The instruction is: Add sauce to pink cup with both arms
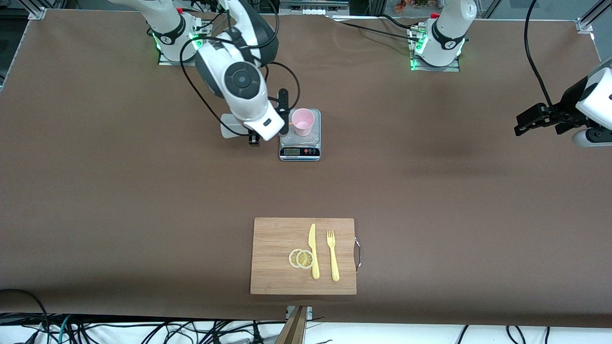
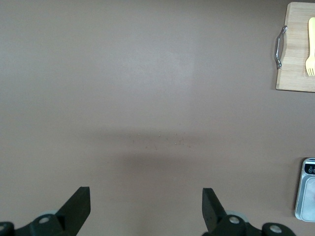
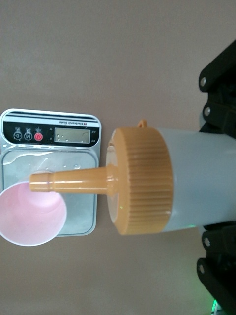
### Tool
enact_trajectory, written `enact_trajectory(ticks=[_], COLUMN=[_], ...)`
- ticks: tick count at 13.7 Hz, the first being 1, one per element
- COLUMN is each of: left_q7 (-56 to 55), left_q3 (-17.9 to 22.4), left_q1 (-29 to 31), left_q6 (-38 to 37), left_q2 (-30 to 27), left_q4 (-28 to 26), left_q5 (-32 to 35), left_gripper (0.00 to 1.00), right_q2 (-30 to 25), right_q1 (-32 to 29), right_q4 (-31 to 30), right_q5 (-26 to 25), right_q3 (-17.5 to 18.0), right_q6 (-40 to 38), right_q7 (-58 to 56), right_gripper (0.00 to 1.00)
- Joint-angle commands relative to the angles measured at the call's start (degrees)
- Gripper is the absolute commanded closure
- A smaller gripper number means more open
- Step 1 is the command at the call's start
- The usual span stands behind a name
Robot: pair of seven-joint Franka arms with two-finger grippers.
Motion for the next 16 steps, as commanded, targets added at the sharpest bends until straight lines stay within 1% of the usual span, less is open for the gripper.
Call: enact_trajectory(ticks=[1, 3, 7, 11, 13, 16], left_q7=[-0.16, -0.16, -0.16, -0.16, -0.16, -0.16], left_q3=[-0.25, -0.25, -0.25, -0.25, -0.25, -0.25], left_q1=[0.55, 0.55, 0.64, 0.72, 0.73, 0.73], left_q6=[-0.44, -0.44, -0.44, -0.44, -0.44, -0.44], left_q2=[1.13, 1.13, 1.13, 1.13, 1.13, 1.13], left_q4=[1.87, 1.87, 1.87, 1.87, 1.87, 1.87], left_q5=[-1.72, -1.72, -1.81, -1.81, -1.81, -1.81], left_gripper=[0.0, 0.0, 0.0, 0.0, 0.0, 0.0], right_q2=[0.81, 1.52, 2.31, 2.4, 3.1, 3.28], right_q1=[3.26, 4.93, 6.34, 7.66, 8.89, 9.34], right_q4=[0.25, 0.25, 0.25, 0.25, 0.34, 0.43], right_q5=[-3.5, -4.82, -7.45, -8.34, -10.44, -10.8], right_q3=[-0.4, -0.4, -0.41, -0.49, -0.41, -0.49], right_q6=[-0.9, -1.42, -3.88, -5.47, -6.25, -6.35], right_q7=[4.62, 6.21, 6.39, 6.39, 6.39, 6.39], right_gripper=[1.0, 1.0, 1.0, 1.0, 1.0, 1.0])
